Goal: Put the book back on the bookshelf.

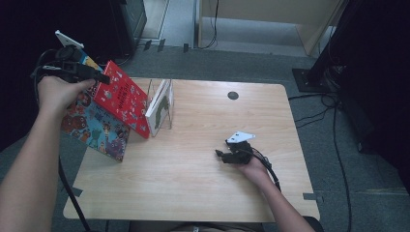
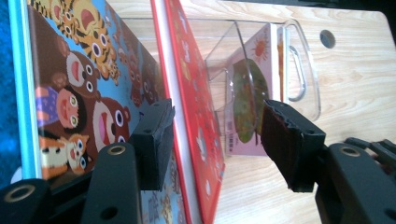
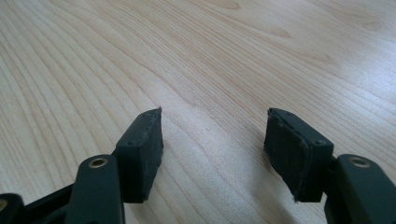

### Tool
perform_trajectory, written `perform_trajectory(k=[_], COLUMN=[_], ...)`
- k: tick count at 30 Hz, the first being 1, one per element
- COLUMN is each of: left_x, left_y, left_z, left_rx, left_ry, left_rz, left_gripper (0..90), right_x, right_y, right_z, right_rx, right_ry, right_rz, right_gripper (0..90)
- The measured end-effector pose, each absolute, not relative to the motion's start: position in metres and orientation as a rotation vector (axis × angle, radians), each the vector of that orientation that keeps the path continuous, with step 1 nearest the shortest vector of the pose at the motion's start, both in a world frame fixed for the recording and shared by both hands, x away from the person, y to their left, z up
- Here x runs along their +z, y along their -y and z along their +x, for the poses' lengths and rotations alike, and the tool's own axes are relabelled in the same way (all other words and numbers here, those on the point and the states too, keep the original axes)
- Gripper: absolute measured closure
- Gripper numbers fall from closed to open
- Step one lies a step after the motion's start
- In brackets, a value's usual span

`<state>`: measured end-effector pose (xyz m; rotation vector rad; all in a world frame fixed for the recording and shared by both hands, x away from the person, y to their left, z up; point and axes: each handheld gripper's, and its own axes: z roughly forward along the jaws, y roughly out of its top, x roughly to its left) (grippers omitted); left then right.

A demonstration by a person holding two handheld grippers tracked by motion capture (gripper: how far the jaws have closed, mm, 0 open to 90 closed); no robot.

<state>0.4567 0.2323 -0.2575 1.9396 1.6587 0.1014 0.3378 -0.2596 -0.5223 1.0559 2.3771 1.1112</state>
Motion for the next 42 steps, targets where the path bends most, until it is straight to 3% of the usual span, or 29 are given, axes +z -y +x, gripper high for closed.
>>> perform_trajectory(k=[8, 23, 42], left_x=[-0.250, -0.277, -0.348], left_y=[-0.216, -0.175, -0.123], left_z=[0.440, 0.418, 0.370], left_rx=[0.117, 0.100, 0.084], left_ry=[-1.588, -1.452, -1.314], left_rz=[1.955, 2.007, 2.091], left_gripper=[42.9, 42.4, 41.8], right_x=[-0.522, -0.522, -0.523], right_y=[0.259, 0.259, 0.259], right_z=[0.338, 0.336, 0.336], right_rx=[1.111, 1.112, 1.112], right_ry=[-2.378, -2.388, -2.390], right_rz=[1.055, 1.049, 1.039], right_gripper=[37.0, 35.0, 34.4])
